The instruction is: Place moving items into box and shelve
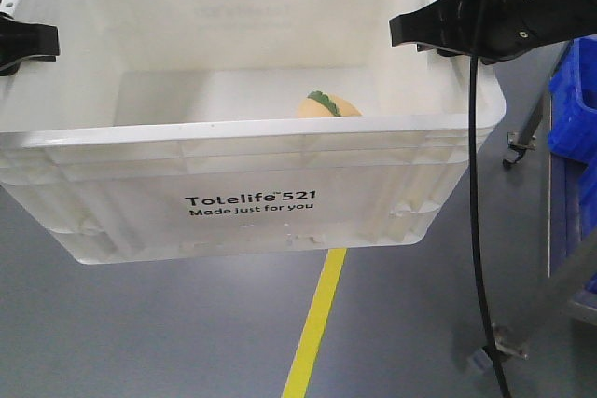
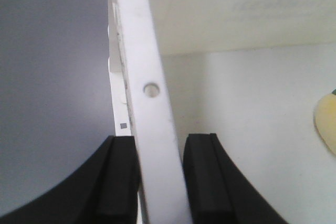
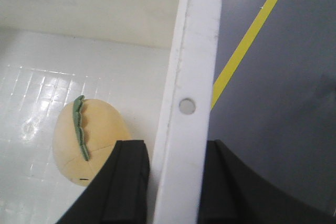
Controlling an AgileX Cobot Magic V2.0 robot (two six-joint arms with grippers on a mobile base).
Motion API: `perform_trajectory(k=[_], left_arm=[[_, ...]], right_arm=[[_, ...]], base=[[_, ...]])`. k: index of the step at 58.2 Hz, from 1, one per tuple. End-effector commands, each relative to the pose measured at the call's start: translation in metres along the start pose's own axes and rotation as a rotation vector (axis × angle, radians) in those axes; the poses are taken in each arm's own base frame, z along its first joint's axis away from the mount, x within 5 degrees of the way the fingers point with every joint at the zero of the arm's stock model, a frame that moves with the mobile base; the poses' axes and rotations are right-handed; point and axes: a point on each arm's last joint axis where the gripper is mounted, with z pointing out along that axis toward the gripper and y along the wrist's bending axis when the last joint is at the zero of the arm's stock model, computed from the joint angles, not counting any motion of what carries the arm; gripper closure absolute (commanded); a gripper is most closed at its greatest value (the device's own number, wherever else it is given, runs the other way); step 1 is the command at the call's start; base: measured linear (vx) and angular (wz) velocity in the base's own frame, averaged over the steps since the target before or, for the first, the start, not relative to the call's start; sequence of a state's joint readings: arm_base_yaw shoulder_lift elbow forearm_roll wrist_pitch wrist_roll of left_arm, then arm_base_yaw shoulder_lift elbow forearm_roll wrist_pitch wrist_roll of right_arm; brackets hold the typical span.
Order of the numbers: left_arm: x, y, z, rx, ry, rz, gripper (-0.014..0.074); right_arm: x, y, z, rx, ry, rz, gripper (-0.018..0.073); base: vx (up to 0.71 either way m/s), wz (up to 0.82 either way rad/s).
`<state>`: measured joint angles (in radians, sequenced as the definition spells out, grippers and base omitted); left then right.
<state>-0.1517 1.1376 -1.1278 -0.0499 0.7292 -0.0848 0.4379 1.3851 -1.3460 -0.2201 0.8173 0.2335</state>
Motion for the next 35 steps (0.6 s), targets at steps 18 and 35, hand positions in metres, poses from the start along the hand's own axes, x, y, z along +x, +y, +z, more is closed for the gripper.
perform_trajectory(k=[18,35], left_arm=[[-0.0261,-0.0035,-0.0238,0.011,-0.243,0.05,0.054],[-0.026,-0.0034,-0.0238,0.011,-0.241,0.05,0.054]], right_arm=[[-0.0244,-0.007,-0.031,0.017,-0.225,-0.041,0.0449],[-0.0244,-0.007,-0.031,0.017,-0.225,-0.041,0.0449]], base=[[0.45,-0.02],[0.46,-0.03]])
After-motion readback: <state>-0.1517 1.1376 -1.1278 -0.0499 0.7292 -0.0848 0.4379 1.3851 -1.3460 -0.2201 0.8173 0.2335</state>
